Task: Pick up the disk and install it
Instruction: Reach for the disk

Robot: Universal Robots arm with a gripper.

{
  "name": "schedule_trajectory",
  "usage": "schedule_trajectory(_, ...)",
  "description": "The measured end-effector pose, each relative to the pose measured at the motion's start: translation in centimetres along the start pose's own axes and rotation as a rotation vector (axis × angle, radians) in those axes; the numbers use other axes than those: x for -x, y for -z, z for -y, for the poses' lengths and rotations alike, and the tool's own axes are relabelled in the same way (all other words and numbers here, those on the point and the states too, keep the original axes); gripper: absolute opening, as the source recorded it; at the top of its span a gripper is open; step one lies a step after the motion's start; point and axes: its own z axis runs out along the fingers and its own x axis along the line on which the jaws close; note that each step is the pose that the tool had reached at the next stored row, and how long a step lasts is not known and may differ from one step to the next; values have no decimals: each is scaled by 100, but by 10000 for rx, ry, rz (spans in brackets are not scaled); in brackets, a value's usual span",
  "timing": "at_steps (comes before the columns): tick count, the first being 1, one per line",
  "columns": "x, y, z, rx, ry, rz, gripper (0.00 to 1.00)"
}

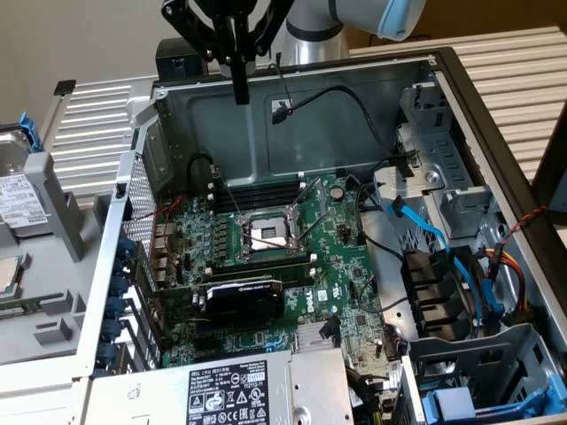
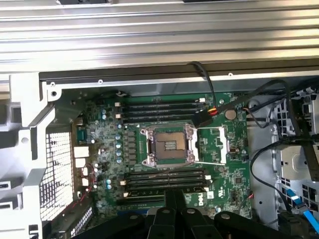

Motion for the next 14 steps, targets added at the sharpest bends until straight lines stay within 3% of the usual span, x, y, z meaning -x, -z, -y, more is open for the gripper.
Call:
schedule_trajectory(2, -27, 3, -27, -56, 2, 10, 11)
schedule_trajectory(5, -99, 7, -35, -92, 4, 18, 11)
schedule_trajectory(14, -345, 16, -40, -139, 5, 25, 11)
